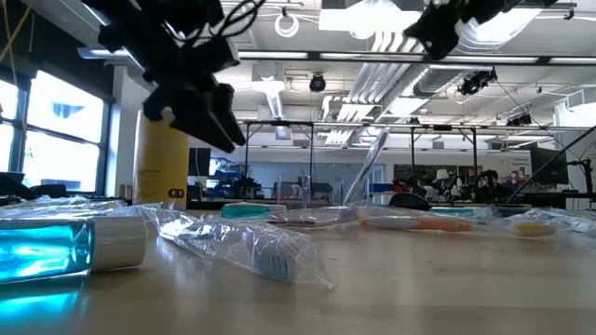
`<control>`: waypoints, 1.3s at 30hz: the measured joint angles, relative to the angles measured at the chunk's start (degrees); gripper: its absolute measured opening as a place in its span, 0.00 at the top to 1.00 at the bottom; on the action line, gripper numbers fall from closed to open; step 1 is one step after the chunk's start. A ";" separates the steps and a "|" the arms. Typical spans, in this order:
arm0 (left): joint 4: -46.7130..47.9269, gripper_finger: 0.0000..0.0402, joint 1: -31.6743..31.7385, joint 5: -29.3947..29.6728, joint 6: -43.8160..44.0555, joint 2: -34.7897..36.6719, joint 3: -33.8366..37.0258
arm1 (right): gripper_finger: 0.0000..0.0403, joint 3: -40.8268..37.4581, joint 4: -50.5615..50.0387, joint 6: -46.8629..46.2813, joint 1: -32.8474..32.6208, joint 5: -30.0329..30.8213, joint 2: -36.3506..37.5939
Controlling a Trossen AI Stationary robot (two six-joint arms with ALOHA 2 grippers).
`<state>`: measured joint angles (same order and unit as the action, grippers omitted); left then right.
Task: Pick & Place toothbrushing station
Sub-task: Put the blue mouthwash bottle into the transparent organizer
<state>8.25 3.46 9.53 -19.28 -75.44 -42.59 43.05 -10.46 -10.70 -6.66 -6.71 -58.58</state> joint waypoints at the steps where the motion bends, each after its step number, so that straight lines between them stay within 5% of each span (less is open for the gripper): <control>1: -0.94 0.39 0.83 -0.01 -0.04 -1.03 0.00 | 0.40 0.00 0.02 -1.75 -0.37 3.61 -1.14; 4: -4.39 0.39 2.73 -2.33 -2.11 -4.13 0.00 | 0.40 0.00 0.01 -5.39 -0.90 12.08 -4.64; 8: -7.14 0.39 4.92 -5.48 -4.61 -7.68 -0.03 | 0.40 0.00 0.40 -6.03 -0.86 15.50 -9.13; 22: -10.75 0.39 12.16 -14.87 -4.49 -17.47 0.04 | 0.40 0.02 7.93 -10.73 -0.85 15.61 -20.36; 39: -15.30 0.39 12.29 -17.27 -0.07 -23.67 -0.15 | 0.40 0.04 9.90 -10.71 -0.85 17.28 -20.77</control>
<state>-7.05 15.75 -7.74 -19.35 -99.11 -42.74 43.09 -0.55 -21.41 -7.51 10.57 -79.35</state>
